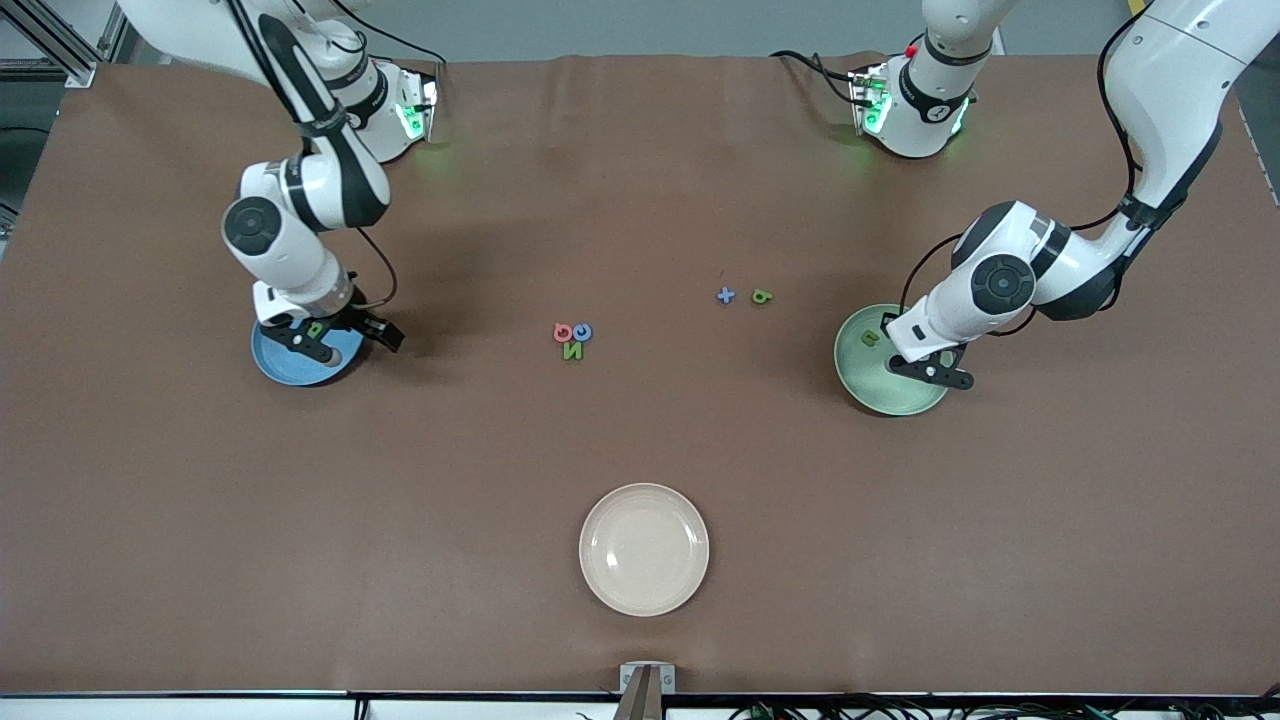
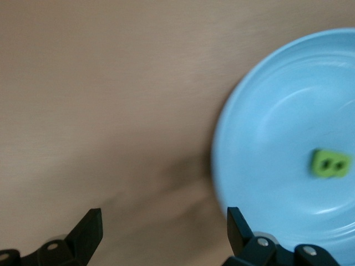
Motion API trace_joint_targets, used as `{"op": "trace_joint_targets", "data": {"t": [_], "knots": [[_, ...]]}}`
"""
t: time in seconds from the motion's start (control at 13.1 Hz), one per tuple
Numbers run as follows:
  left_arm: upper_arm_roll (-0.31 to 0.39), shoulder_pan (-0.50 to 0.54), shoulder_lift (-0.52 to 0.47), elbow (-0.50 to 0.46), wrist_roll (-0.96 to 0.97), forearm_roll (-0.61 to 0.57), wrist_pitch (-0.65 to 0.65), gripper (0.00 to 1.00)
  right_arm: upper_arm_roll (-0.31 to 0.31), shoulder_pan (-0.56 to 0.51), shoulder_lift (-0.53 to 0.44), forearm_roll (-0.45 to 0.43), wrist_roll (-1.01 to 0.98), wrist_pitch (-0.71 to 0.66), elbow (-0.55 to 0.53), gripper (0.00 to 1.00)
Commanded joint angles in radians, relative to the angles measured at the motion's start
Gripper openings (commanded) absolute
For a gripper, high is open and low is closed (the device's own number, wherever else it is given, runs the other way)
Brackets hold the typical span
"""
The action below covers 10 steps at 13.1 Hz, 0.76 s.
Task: Sort uppercase to blue plate, lowercase to green plate
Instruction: 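Grasp the green N with the right gripper while the left gripper reaches b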
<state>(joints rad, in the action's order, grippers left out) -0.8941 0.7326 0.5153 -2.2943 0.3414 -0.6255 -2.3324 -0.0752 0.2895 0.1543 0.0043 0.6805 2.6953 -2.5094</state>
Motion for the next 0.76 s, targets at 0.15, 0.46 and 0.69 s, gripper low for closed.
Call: {"op": "trace_joint_targets", "data": {"t": [0.15,0.46,0.69], "knots": [[-0.020,0.010,-0.024,0.002,0.010,-0.020,0.001,0.76,-0.008,0.184,0.025,0.008,0.123,-0.034,0.096,0.99],[-0.129,0.011,-0.047,0.027,0.091,0.007,0.074,1.00,-0.009,0.360,0.198,0.005,0.133,-0.035,0.306,0.97],[-0.225,0.001,-0.040,0.064,0.237,0.053,0.117,1.00,-0.011,0.419,0.306,-0.010,0.131,-0.035,0.441,0.96]]}}
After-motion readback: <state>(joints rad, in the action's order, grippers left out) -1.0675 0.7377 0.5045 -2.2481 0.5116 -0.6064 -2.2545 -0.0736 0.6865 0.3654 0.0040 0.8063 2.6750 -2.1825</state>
